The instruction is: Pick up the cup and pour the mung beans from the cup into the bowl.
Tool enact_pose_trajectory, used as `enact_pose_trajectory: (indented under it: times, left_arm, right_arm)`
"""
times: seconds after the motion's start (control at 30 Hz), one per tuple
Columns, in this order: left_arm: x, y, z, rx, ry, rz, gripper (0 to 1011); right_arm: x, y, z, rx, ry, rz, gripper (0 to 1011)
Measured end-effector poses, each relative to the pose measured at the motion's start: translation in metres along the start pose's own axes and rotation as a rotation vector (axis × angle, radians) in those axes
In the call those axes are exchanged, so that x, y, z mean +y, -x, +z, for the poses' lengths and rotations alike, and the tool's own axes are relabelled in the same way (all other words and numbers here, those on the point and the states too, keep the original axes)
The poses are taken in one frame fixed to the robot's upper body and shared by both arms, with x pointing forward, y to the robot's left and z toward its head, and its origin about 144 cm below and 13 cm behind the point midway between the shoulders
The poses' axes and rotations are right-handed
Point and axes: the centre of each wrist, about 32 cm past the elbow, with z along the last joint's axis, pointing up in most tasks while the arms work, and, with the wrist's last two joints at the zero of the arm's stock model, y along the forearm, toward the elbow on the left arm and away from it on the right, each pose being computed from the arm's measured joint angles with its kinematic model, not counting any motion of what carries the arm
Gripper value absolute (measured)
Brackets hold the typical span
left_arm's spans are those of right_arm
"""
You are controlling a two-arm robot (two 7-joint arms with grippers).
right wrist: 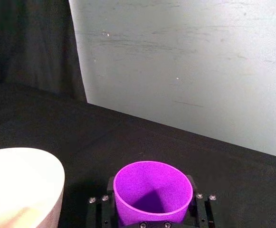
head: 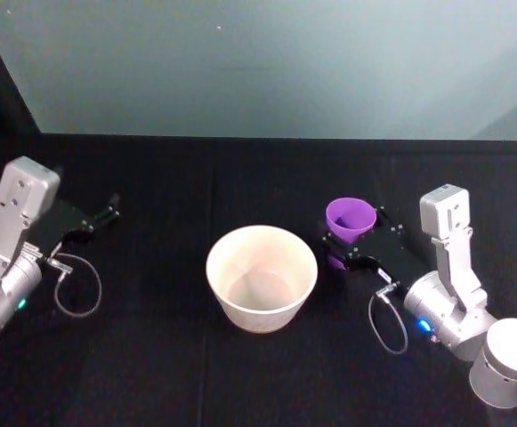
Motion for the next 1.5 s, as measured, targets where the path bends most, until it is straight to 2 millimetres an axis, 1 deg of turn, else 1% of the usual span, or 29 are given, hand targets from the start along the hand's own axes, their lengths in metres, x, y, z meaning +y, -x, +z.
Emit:
enact_pose_trajectory:
  times: [0.1, 0.33, 0.5, 0.6, 0.77, 0.8, 0.87, 0.9, 1.0, 1.03, 1.13, 1.17, 1.23, 1.27, 1.33, 1.43, 1.5]
  left_arm:
    - [0.000, 0.000, 0.000, 0.000, 0.000, 0.000, 1000]
    - [0.000, 0.000, 0.000, 0.000, 0.000, 0.000, 1000]
    - [0.000, 0.000, 0.000, 0.000, 0.000, 0.000, 1000]
    - [0.000, 0.000, 0.000, 0.000, 0.000, 0.000, 1000]
    - [0.000, 0.000, 0.000, 0.000, 0.000, 0.000, 1000]
    - [0.000, 0.000, 0.000, 0.000, 0.000, 0.000, 1000]
    - [0.000, 0.000, 0.000, 0.000, 0.000, 0.000, 1000]
    - [0.000, 0.000, 0.000, 0.000, 0.000, 0.000, 1000]
    - [0.000, 0.000, 0.000, 0.000, 0.000, 0.000, 1000]
    - [0.000, 0.000, 0.000, 0.000, 0.000, 0.000, 1000]
    - [0.000, 0.000, 0.000, 0.000, 0.000, 0.000, 1000]
    - [0.000, 0.000, 0.000, 0.000, 0.000, 0.000, 1000]
    - [0.000, 0.000, 0.000, 0.000, 0.000, 0.000, 1000]
    - [0.000, 0.000, 0.000, 0.000, 0.000, 0.000, 1000]
    - [0.000, 0.000, 0.000, 0.000, 0.000, 0.000, 1000]
    - [0.000, 0.000, 0.000, 0.000, 0.000, 0.000, 1000]
    - [0.000, 0.000, 0.000, 0.000, 0.000, 0.000, 1000]
  right_arm:
    - [0.000, 0.000, 0.000, 0.000, 0.000, 0.000, 791]
    - [0.000, 0.000, 0.000, 0.000, -0.002, 0.000, 757]
    - [0.000, 0.000, 0.000, 0.000, -0.002, 0.000, 750]
    - [-0.001, -0.001, 0.004, -0.011, -0.008, 0.003, 750]
    - [-0.003, -0.007, 0.023, -0.025, -0.022, 0.011, 750]
    - [-0.003, -0.009, 0.031, -0.032, -0.026, 0.013, 750]
    - [-0.003, -0.010, 0.039, -0.037, -0.026, 0.013, 751]
    - [-0.003, -0.012, 0.048, -0.043, -0.028, 0.015, 750]
    - [-0.003, -0.015, 0.061, -0.051, -0.031, 0.018, 750]
    - [-0.003, -0.017, 0.071, -0.059, -0.033, 0.017, 750]
    - [-0.002, -0.019, 0.083, -0.066, -0.033, 0.018, 750]
    - [-0.002, -0.020, 0.092, -0.074, -0.030, 0.020, 750]
    - [-0.002, -0.021, 0.101, -0.084, -0.031, 0.021, 750]
    - [-0.002, -0.022, 0.109, -0.093, -0.032, 0.020, 750]
    - [-0.001, -0.022, 0.117, -0.097, -0.036, 0.018, 750]
    - [-0.001, -0.025, 0.133, -0.102, -0.046, 0.008, 750]
    - [-0.001, -0.026, 0.139, -0.101, -0.049, 0.004, 750]
